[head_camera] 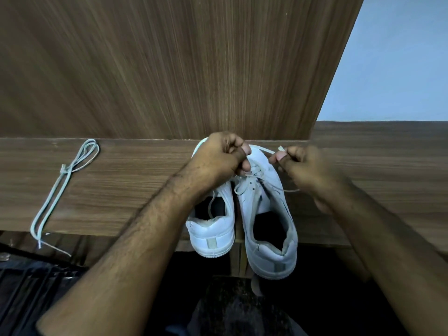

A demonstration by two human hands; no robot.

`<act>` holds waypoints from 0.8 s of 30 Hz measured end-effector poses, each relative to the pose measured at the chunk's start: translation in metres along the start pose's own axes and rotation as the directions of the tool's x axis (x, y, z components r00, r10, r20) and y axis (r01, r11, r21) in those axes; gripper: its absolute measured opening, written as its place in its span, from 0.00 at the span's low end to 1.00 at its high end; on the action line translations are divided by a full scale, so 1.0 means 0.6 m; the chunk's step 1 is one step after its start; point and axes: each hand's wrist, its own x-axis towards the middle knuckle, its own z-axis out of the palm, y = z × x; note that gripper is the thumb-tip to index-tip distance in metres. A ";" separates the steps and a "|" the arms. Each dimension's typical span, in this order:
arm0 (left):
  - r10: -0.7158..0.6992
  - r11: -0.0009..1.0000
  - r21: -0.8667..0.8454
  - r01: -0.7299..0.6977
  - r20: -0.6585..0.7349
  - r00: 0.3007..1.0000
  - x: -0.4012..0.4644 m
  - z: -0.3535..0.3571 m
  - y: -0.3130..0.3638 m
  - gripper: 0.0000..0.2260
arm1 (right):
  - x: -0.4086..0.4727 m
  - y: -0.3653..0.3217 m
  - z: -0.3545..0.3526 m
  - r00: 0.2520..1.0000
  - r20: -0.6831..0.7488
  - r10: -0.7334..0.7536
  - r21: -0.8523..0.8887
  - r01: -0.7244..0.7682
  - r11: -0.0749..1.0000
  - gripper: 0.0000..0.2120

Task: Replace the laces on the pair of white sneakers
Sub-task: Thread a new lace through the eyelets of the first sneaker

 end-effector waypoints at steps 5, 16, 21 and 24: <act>0.045 0.997 0.059 -0.058 0.199 0.979 -0.010 0.030 0.002 0.08 | -0.010 -0.039 0.010 0.996 0.085 -0.032 0.631 -0.029 0.775 0.13; 0.022 0.972 0.206 -0.111 0.392 0.920 -0.014 0.033 0.003 0.13 | 0.008 -0.037 -0.008 0.999 0.025 0.026 0.956 -0.031 0.291 0.12; 0.099 0.954 0.242 -0.176 0.301 0.949 -0.012 0.034 0.008 0.12 | 0.007 -0.034 -0.010 0.997 0.022 0.068 0.924 -0.046 0.379 0.12; 0.124 0.960 0.238 -0.145 0.101 0.987 0.001 0.017 0.003 0.15 | 0.005 -0.026 -0.002 0.986 -0.042 0.163 0.749 -0.077 0.658 0.13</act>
